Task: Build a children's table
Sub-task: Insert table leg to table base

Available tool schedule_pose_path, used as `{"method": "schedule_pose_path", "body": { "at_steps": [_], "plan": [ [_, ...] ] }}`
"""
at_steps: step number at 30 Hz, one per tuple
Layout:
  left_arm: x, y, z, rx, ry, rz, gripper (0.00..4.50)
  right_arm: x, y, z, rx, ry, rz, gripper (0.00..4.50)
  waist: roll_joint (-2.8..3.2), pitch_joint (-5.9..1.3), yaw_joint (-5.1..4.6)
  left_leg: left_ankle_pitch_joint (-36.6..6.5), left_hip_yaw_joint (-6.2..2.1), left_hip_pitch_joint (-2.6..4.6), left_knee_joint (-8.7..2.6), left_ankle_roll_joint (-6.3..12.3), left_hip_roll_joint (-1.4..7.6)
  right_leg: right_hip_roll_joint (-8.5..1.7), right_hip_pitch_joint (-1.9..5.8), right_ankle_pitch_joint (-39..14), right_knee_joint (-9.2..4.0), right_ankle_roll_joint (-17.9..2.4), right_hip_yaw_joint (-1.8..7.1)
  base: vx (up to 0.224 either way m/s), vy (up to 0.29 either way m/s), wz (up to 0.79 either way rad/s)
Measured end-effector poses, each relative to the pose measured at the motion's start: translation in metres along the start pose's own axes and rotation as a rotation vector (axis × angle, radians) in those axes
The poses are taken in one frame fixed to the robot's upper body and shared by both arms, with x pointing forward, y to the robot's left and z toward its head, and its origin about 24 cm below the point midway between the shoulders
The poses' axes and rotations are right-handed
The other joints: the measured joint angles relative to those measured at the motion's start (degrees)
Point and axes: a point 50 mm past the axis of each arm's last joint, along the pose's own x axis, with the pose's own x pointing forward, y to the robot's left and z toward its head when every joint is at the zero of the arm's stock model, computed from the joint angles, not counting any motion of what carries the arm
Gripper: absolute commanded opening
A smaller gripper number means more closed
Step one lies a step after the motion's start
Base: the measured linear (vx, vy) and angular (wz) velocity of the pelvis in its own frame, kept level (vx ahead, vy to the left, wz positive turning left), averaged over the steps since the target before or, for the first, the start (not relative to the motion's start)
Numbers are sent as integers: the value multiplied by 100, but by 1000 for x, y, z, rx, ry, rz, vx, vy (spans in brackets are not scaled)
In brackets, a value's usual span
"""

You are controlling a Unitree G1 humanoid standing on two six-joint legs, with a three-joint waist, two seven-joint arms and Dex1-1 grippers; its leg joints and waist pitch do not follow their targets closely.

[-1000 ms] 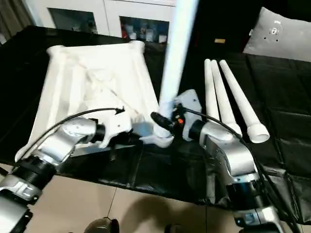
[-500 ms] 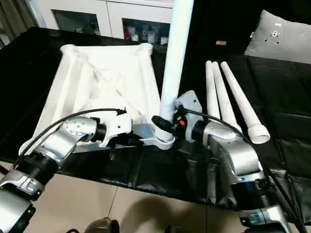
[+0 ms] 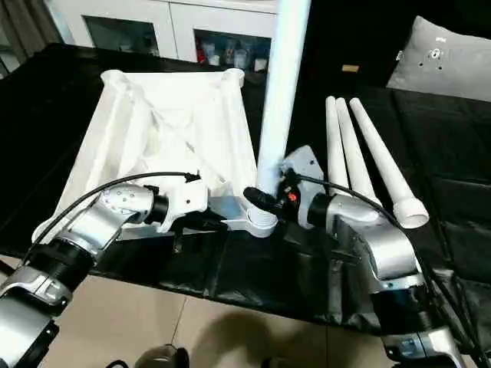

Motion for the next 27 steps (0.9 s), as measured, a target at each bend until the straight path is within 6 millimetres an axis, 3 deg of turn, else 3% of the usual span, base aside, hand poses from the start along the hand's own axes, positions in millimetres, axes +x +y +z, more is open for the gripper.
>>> {"method": "schedule_pose_path", "body": {
  "at_steps": [7,17,22,27],
  "plan": [
    [0,0,0,4,-3,-4,0,1,-1,-1,10,-4,-2,189,0,-7,5,0,0,0,0,0,0,0,0,0,0,0,0,0,0,0],
    [2,-1,-3,-5,1,-10,0,0,-7,-17,162,-76,-36,189,1,-68,9,0,0,0,-3,0,1,0,0,0,-5,0,-2,0,0,0],
    [4,-2,-3,-16,-8,-5,0,-6,-7,-28,244,-135,-70,189,20,-82,29,-1,0,1,-4,0,1,0,5,0,-12,0,-2,0,0,0],
    [6,-2,-2,-23,-15,-7,0,-13,1,-36,219,-169,-102,189,61,-107,53,-1,0,0,-12,0,0,0,6,0,-23,0,-3,0,0,0]
  ]
}}
